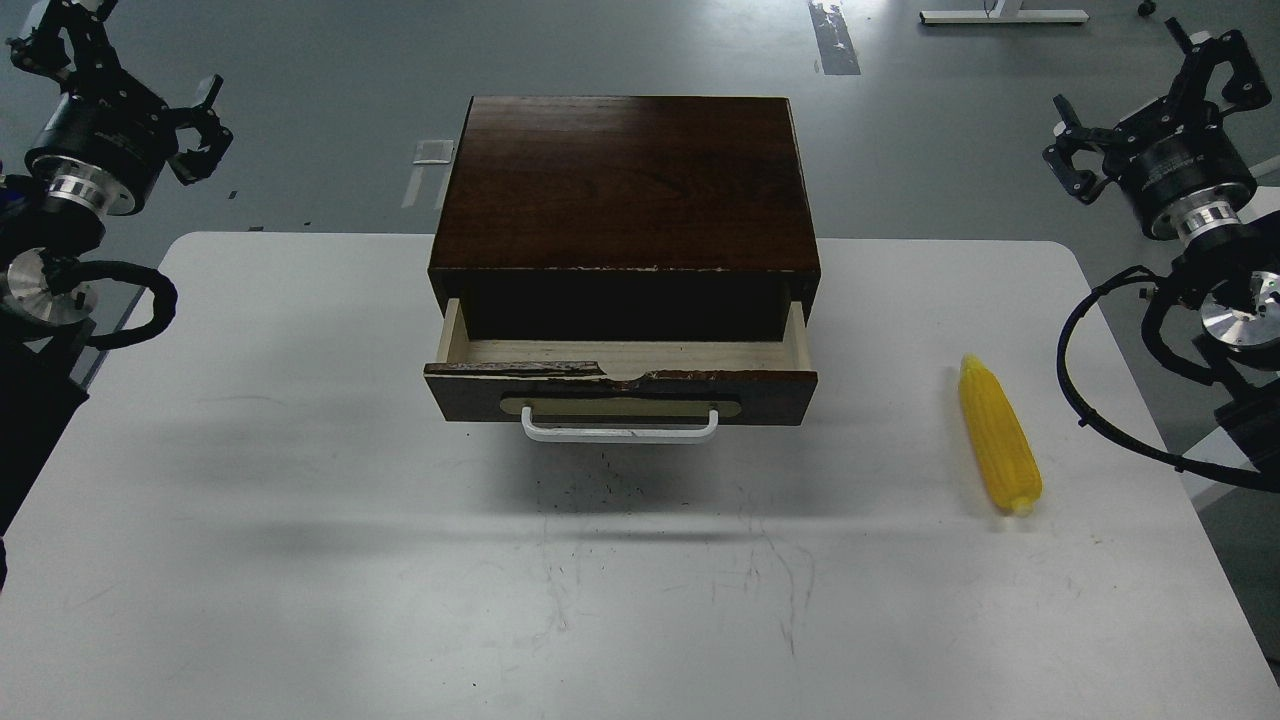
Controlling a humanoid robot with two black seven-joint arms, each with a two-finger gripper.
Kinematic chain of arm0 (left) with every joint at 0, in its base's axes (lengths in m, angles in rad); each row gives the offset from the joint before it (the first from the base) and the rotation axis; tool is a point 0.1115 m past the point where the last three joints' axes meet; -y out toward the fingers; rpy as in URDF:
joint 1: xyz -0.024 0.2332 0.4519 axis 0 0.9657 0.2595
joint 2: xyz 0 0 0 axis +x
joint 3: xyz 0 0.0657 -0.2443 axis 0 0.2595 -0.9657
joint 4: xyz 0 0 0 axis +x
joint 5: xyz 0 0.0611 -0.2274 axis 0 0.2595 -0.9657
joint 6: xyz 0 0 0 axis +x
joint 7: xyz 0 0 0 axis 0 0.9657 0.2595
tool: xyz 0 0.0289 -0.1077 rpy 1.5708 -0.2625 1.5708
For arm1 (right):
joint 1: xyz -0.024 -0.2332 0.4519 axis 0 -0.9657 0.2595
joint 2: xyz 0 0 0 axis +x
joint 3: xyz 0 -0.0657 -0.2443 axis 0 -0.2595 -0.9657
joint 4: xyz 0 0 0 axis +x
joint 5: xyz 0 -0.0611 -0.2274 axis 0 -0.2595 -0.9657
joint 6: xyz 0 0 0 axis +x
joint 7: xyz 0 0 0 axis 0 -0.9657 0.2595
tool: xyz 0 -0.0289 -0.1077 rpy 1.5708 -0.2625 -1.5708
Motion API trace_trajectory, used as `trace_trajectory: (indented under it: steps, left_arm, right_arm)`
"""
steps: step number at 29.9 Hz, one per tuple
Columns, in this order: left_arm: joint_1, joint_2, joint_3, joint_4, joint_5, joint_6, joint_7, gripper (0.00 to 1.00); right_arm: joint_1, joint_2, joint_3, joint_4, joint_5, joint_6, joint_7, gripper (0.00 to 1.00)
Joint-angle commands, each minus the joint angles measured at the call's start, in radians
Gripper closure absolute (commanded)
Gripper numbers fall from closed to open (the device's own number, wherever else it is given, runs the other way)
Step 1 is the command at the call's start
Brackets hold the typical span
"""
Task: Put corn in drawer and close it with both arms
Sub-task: 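Move the right gripper from rest toward the yellow corn cob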
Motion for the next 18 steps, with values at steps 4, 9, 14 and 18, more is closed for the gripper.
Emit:
trace_trajectory:
  steps: [4, 9, 14, 18]
  left_arm:
    - [0.003, 0.002, 0.001, -0.001, 0.001, 0.0, -0.013, 0.02]
    - [0.006, 0.003, 0.012, -0.001, 0.008, 0.0, -0.01, 0.02]
    - [0.023, 0.02, 0.011, -0.014, 0.012, 0.0, -0.013, 0.02]
    - [0.023, 0.017, 0.007, -0.014, 0.01, 0.0, -0.014, 0.02]
  right_arm:
    - [0.021, -0.01, -0.018, 0.004, -0.007, -0.003, -0.002, 0.0]
    - [0.092, -0.059, -0.119, 0.002, -0.027, -0.009, 0.0, 0.0]
    - [0.253, -0.188, -0.352, 0.018, -0.098, -0.002, 0.006, 0.0]
    - [0.334, -0.27, -0.481, 0.079, -0.183, -0.003, 0.006, 0.0]
